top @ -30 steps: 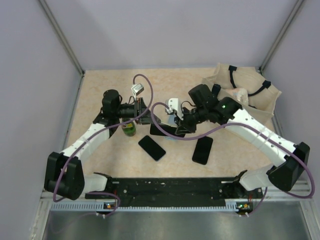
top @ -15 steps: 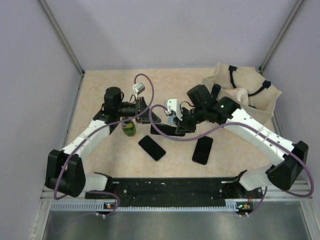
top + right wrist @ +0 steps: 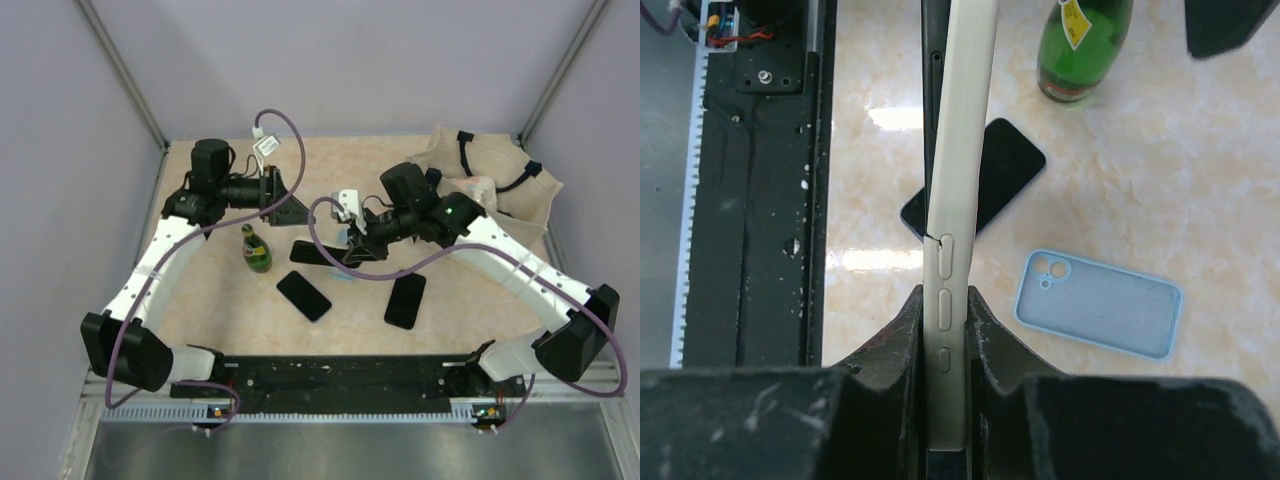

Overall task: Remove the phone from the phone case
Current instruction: Remove the phone case from the phone.

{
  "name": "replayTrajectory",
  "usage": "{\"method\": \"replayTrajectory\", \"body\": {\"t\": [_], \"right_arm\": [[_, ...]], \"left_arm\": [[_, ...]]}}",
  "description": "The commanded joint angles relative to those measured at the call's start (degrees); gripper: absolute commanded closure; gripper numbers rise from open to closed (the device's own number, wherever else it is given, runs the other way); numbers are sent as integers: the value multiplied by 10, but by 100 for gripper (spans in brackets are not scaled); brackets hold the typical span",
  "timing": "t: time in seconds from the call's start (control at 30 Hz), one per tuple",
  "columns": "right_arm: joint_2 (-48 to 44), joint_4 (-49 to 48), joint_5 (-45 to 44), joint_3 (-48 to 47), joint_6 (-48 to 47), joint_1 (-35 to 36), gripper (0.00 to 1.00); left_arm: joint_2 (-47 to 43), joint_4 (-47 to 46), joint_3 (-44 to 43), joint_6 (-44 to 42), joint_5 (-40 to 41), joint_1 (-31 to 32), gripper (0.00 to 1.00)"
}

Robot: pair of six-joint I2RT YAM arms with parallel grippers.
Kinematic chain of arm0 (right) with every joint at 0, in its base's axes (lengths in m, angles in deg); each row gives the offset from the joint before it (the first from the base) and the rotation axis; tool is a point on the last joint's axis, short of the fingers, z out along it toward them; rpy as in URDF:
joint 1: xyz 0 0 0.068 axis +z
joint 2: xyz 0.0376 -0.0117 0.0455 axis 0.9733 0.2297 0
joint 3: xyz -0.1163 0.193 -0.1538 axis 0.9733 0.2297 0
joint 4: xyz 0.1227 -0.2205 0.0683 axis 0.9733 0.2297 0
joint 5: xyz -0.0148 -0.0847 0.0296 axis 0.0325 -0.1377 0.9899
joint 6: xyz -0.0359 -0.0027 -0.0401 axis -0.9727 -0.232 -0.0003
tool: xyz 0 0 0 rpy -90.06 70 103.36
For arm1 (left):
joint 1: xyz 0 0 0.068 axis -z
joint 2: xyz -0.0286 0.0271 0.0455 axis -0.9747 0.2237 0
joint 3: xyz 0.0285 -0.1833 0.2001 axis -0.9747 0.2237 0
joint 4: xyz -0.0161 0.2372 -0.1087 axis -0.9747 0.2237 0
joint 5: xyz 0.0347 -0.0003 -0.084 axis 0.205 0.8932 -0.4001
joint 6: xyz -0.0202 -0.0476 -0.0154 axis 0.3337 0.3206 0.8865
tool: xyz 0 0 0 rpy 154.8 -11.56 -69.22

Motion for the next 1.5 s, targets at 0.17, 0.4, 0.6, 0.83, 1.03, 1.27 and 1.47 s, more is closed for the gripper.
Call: {"method": "replayTrajectory", "body": {"t": [0.17,0.4,0.6,0.83,1.03,1.27,1.47], "right_arm": [[-25,-76,170,17,52,-83,100],[2,-91,283,6,96,-129,100],[19,-105,306,3,119,-135,100],[24,-108,314,-1,126,-136,100],[22,-107,315,1,128,-136,100],[21,-110,312,1,129,-136,100],[21,-117,292,2,137,-136,100]], "left_arm": [[-52,277,-96,-311,-19,-21,18],[-112,352,-66,-388,-4,-21,18],[-146,259,-6,-290,2,-20,19],[-150,189,22,-220,6,-20,20],[-150,162,32,-186,9,-20,20],[-147,153,34,-176,3,-20,21],[-155,161,33,-188,2,-20,21]]}}
